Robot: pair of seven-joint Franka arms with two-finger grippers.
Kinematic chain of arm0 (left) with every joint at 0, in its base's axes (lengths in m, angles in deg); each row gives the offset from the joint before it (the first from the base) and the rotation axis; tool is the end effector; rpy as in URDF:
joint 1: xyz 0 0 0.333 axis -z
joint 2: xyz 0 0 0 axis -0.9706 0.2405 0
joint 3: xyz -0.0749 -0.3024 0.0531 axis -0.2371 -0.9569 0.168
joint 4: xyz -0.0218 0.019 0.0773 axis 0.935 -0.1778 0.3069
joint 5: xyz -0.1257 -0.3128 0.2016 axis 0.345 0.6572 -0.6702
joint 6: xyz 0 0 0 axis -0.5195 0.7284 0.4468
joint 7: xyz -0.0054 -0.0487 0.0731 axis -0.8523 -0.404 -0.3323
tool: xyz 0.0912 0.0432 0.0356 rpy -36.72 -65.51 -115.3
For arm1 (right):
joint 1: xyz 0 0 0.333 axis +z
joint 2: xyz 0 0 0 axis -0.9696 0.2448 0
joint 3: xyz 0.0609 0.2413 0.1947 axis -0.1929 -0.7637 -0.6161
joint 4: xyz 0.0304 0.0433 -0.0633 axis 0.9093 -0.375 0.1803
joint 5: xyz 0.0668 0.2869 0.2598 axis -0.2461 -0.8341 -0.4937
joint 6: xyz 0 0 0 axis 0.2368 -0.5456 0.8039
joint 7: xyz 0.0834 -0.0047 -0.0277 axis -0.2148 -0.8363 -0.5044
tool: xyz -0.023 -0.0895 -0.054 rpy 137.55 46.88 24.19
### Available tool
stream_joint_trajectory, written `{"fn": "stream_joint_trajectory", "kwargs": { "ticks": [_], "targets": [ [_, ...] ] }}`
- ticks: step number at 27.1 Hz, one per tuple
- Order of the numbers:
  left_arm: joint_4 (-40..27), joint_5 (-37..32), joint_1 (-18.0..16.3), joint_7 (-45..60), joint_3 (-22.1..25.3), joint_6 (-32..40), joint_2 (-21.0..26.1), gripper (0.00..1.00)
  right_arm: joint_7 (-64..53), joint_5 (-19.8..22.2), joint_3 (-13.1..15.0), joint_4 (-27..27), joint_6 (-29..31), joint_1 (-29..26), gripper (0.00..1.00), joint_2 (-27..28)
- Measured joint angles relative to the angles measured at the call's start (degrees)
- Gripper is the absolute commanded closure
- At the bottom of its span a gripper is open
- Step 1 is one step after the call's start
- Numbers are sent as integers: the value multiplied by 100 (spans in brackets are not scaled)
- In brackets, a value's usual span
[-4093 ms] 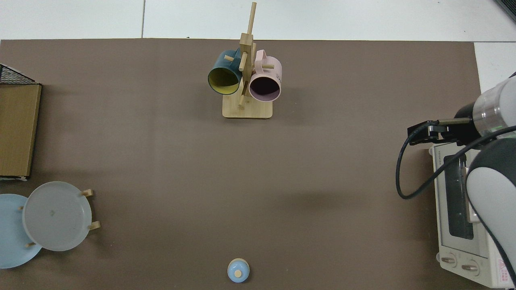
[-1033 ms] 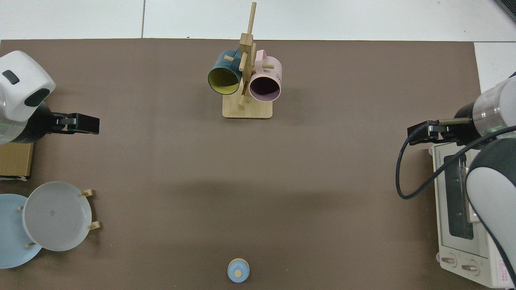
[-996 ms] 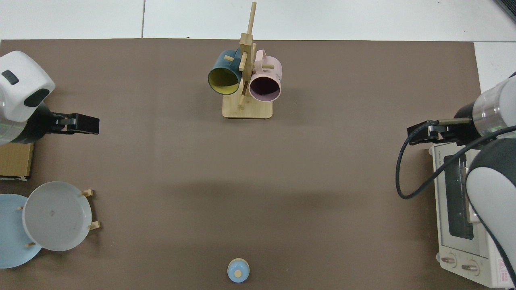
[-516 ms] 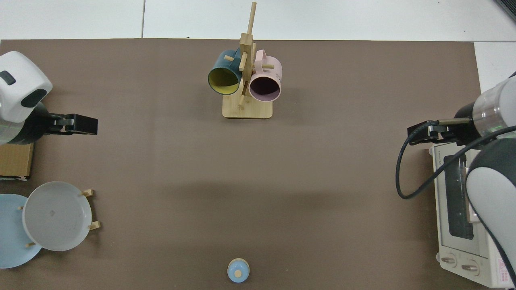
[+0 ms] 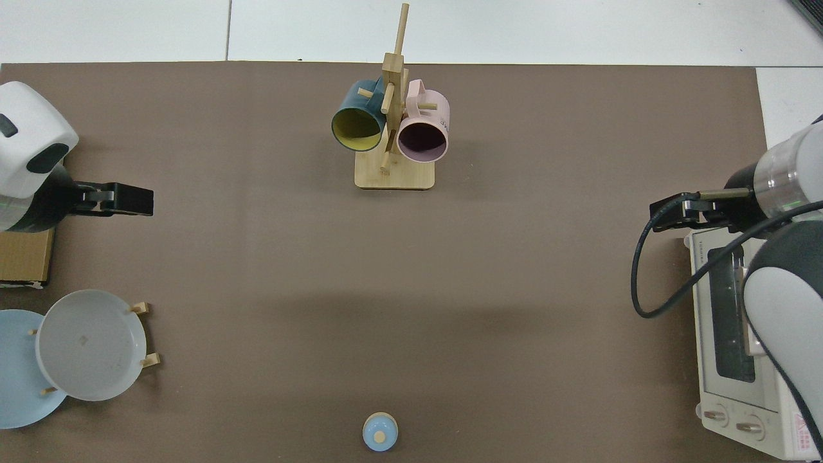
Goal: Put markers into pen holder
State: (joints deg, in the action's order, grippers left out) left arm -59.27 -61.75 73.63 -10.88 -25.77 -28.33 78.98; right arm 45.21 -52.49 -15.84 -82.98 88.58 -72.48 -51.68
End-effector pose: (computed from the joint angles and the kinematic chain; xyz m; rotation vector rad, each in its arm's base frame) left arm 0.5591 -0.0510 0.6193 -3.1344 0.0835 -0.1681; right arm 0.5535 0.0519 0.6091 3.0835 -0.0777 -0.0277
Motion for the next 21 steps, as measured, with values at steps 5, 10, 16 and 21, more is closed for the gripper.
{"fn": "stream_joint_trajectory", "kwargs": {
  "ticks": [5, 10, 16, 21],
  "targets": [
    [0, 0, 3, -19, 45, 0, -15, 0, 0, 0, 0, 0, 0, 0, 0, 0],
    [0, 0, 91, -101, 112, 0, -20, 0, 0, 0, 0, 0, 0, 0, 0, 0],
    [0, 0, 171, -112, 163, 0, -32, 0, 0, 0, 0, 0, 0, 0, 0, 0],
    [0, 0, 189, -119, 188, 0, -43, 0, 0, 0, 0, 0, 0, 0, 0, 0]
  ]
}}
